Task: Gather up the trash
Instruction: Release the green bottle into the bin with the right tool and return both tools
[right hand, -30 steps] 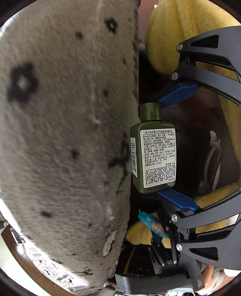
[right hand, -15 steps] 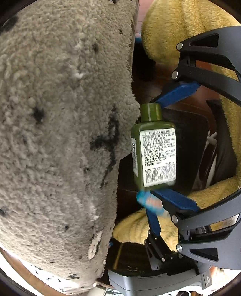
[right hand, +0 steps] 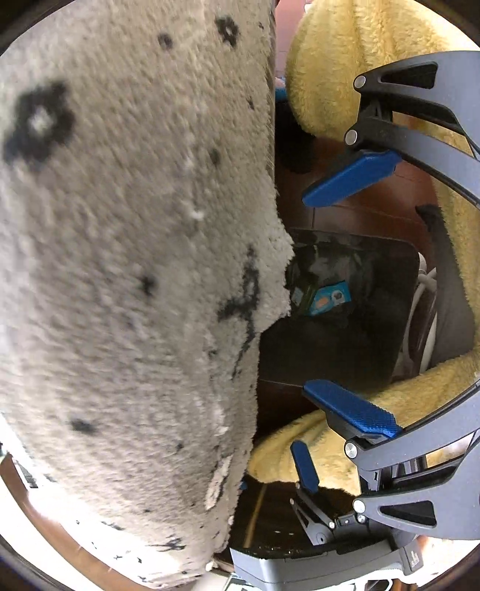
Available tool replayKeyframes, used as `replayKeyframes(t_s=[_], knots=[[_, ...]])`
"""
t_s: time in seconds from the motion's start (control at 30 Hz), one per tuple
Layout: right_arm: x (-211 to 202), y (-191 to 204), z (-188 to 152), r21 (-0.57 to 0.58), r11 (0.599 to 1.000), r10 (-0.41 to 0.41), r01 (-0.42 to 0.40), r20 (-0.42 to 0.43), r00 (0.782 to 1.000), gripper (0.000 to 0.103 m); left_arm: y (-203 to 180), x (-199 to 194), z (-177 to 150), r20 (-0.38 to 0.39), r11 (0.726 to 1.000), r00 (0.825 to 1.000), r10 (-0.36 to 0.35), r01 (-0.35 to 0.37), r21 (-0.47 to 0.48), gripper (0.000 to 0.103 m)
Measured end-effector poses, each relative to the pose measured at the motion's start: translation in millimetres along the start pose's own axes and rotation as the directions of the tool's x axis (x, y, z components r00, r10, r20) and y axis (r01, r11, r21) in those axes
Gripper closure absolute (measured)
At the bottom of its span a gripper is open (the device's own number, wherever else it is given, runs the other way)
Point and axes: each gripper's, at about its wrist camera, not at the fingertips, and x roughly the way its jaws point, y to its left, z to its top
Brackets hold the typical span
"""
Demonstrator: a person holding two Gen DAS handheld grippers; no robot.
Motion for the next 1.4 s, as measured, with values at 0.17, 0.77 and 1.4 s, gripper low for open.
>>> replayKeyframes(t_s=[0.17,0.77,1.4], knots=[[-26,-7,5,-0.002,0.999,-0.037,0.037,0.073,0.997,0.008,5,-33,8,0.081,0.999,0.996,0.037,-0.039,0.026,0.011],[-124,-4,67,-0.042,0.992,-0.096,0.118,0.358,0.929,0.007,26,-142,53,0.353,0.991,0.927,0.125,-0.136,0.008,0.008],[-104,35,170,-0.097,0.985,-0.094,0.145,0.407,0.909,0.007,101,-168,144,0.465,0.966,0.847,0.259,-0.218,-0.141,0.008]])
